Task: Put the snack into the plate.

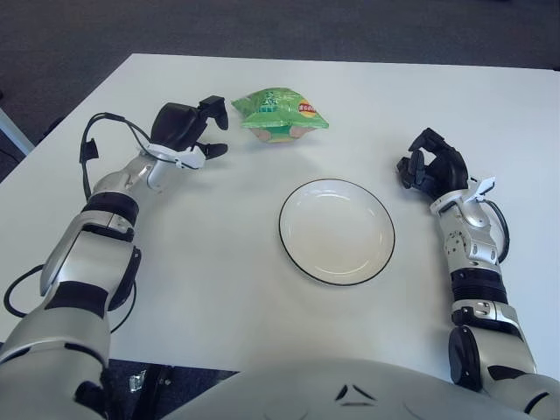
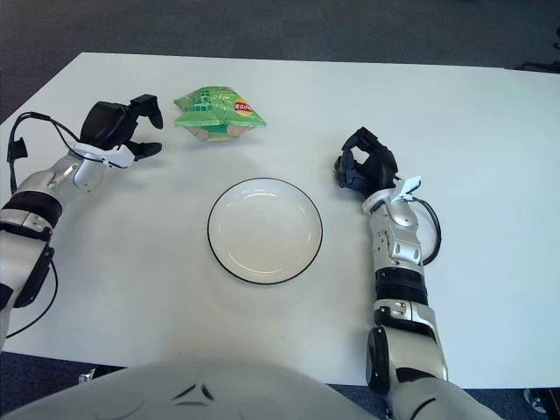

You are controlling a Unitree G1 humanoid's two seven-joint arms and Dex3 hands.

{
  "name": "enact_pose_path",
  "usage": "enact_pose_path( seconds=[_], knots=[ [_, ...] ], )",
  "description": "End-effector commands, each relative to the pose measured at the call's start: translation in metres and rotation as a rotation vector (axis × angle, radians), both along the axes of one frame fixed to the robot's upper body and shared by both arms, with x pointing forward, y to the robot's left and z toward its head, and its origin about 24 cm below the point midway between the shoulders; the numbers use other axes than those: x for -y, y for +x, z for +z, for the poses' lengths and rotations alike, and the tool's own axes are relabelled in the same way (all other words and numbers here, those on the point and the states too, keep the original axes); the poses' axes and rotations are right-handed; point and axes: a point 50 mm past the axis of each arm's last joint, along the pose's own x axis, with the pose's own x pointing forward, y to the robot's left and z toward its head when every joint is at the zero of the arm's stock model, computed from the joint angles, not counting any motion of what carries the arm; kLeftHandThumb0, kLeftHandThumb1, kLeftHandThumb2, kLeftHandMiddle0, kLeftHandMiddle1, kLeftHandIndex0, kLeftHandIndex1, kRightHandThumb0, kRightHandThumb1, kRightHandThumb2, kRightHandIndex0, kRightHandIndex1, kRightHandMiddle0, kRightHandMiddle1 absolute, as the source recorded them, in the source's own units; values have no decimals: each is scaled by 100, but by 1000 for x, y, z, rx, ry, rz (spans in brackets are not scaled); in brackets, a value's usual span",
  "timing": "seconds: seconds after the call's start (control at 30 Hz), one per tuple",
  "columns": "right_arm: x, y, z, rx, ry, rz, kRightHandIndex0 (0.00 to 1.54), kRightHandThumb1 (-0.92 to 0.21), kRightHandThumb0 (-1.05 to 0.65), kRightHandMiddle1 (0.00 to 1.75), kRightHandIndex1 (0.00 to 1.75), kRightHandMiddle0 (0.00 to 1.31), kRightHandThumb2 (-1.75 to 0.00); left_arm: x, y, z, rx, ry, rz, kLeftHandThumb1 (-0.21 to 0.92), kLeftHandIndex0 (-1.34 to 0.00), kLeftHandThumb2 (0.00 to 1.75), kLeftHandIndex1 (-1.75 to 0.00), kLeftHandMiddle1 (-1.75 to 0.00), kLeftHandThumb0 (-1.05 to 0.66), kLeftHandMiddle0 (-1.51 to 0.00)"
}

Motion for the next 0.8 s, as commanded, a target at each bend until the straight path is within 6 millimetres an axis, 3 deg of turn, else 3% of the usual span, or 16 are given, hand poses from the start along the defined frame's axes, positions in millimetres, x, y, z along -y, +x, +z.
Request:
enact_pose_path(
  seconds=[0.0, 0.07, 0.2, 0.27, 0.3, 0.4, 0.53, 0.77],
  knots=[
    [-5, -9, -24, -102, 24, 0, 126, -40, -46, 175, 175, 55, -122, -4, 5, 5, -13, 19, 33, 50, -46, 108, -175, -175, -42, -104],
    [-5, -9, -24, -103, 21, 1, 126, -40, -45, 175, 175, 55, -121, -4, 5, 4, -34, 14, 37, 52, -45, 106, -175, -175, -42, -95],
    [-5, -9, -24, -103, 18, 2, 125, -41, -45, 175, 175, 54, -121, -4, 7, 1, -96, -20, 37, 62, -38, 92, -175, -168, -40, -59],
    [-5, -9, -24, -103, 19, 2, 125, -41, -45, 175, 175, 54, -120, -3, 7, 0, -131, -48, 28, 77, -29, 73, -175, -154, -38, -44],
    [-5, -9, -24, -104, 19, 2, 125, -41, -45, 175, 175, 54, -120, -2, 7, -1, -144, -58, 23, 73, -18, 74, -162, -145, -46, -38],
    [-5, -9, -24, -107, 19, 0, 125, -42, -45, 175, 175, 54, -120, 1, 8, -2, -196, -89, 0, 64, -6, 79, -138, -123, -60, -25],
    [-5, -9, -24, -109, 19, -2, 125, -42, -45, 175, 175, 53, -119, 3, 9, -5, -235, -88, 1, 69, -1, 64, -111, -100, -80, -10],
    [-5, -10, -24, -111, 13, -6, 126, -42, -45, 175, 175, 53, -119, 6, 10, -9, -221, -110, 21, 74, 0, 49, -82, -79, -94, -1]
  ],
)
